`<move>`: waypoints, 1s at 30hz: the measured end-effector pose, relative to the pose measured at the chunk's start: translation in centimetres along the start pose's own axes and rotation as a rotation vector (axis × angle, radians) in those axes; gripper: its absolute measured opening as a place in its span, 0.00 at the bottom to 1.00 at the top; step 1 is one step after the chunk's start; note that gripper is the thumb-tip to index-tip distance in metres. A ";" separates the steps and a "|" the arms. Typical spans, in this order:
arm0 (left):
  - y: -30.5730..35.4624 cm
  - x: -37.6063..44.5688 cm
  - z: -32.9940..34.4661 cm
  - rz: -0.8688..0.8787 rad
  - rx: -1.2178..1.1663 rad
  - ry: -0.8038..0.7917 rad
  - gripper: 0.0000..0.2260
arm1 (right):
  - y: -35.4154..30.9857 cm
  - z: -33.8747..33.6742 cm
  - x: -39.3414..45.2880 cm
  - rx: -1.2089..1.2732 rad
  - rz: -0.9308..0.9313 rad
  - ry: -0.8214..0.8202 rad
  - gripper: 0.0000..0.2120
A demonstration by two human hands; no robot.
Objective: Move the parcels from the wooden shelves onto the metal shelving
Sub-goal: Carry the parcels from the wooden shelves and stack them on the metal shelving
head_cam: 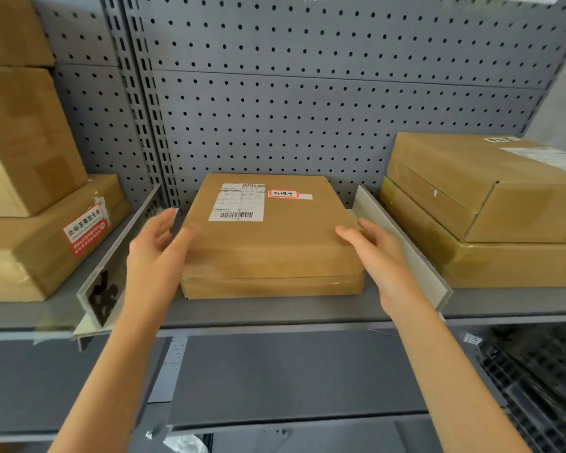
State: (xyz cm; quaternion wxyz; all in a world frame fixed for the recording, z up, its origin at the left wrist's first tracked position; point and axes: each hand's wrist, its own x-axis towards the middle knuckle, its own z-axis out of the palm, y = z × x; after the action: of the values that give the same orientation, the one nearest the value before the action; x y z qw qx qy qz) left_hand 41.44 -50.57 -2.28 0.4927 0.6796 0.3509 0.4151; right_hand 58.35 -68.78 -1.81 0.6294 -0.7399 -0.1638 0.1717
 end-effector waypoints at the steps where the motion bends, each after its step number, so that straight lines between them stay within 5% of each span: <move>1: 0.3 -0.5 -0.5 0.066 0.067 -0.006 0.22 | -0.1 -0.2 -0.4 -0.024 -0.046 0.019 0.27; 13: 2.0 -13.7 -6.4 0.497 0.821 0.126 0.19 | 0.6 -0.8 -12.9 -0.669 -0.713 0.057 0.22; 22: -0.2 -27.6 -13.3 0.346 1.053 0.226 0.17 | 6.2 0.6 -23.5 -0.792 -0.860 -0.131 0.19; 30: 0.1 -33.9 -21.6 0.171 1.084 0.424 0.17 | 6.5 6.5 -30.7 -0.653 -0.897 -0.295 0.19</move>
State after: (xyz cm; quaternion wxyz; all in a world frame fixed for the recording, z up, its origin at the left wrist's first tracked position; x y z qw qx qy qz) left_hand 7.88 -72.45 -5.89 -0.0411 0.7627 0.5477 0.3416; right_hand 28.32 -78.19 -7.74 0.3501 -0.7221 -0.5925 -0.0703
